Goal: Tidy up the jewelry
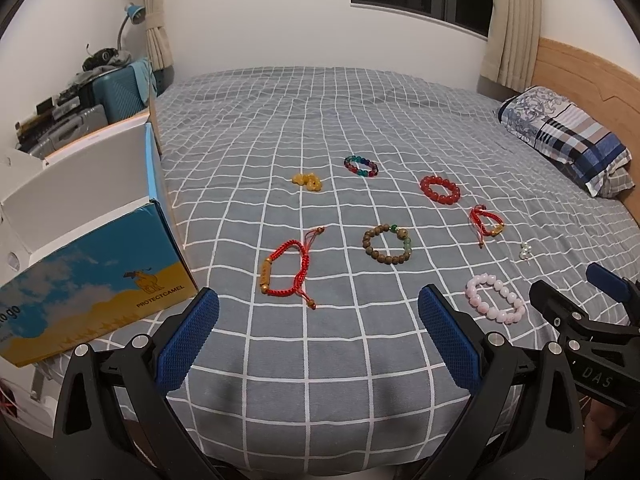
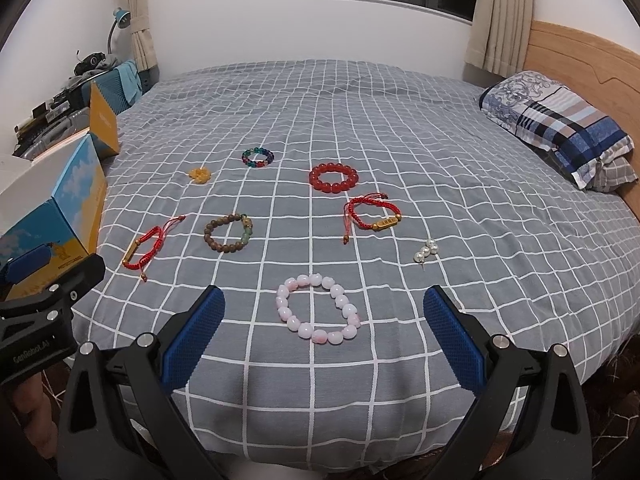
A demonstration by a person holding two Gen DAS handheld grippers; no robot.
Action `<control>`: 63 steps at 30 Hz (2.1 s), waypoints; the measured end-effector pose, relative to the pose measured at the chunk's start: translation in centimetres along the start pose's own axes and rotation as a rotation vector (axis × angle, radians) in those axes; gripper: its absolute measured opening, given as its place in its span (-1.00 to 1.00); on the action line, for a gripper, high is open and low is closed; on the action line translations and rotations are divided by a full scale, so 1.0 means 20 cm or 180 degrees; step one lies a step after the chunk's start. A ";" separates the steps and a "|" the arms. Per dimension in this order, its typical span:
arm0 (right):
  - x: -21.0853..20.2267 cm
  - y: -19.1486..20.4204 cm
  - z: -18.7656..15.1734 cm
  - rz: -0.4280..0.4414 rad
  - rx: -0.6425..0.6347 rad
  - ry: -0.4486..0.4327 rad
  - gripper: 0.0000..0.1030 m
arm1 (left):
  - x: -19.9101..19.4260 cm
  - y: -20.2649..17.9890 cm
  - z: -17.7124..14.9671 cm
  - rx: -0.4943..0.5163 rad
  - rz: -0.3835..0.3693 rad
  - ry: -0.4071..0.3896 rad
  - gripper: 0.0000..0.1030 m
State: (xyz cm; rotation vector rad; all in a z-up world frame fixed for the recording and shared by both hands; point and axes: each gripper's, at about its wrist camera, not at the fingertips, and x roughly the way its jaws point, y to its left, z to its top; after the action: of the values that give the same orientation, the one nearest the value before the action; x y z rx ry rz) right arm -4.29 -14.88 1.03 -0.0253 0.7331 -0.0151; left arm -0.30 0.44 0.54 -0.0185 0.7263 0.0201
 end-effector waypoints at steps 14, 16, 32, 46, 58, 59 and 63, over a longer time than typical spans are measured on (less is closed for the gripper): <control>0.00 0.00 0.00 -0.0003 -0.0001 -0.0003 0.86 | 0.00 -0.03 0.00 0.0023 -0.0034 0.0009 0.89; -0.01 0.00 0.00 -0.0006 0.0000 -0.0004 0.86 | 0.00 -0.03 0.00 0.0020 -0.0035 0.0008 0.89; 0.00 -0.01 0.00 -0.0006 0.0003 -0.0006 0.86 | 0.00 -0.03 -0.01 0.0021 -0.0038 0.0009 0.89; 0.00 -0.01 0.00 -0.0007 0.0004 -0.0007 0.86 | 0.01 -0.04 -0.01 0.0022 -0.0043 0.0017 0.89; -0.07 -0.05 0.07 0.0008 0.0065 -0.0068 0.86 | 0.01 -0.05 0.06 0.0040 -0.0109 0.0078 0.89; -0.09 -0.06 0.09 -0.0019 0.0066 -0.0094 0.86 | 0.01 -0.05 0.07 0.0034 -0.0101 0.0075 0.89; -0.14 -0.10 0.15 -0.0026 0.0098 -0.0127 0.86 | 0.00 -0.04 0.14 0.0003 -0.0089 0.0076 0.89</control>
State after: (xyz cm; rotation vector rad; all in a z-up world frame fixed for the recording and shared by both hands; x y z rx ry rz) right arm -4.33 -16.70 5.11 0.0009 0.6928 -0.0337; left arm 1.68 -0.31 2.63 -0.0281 0.7498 -0.0071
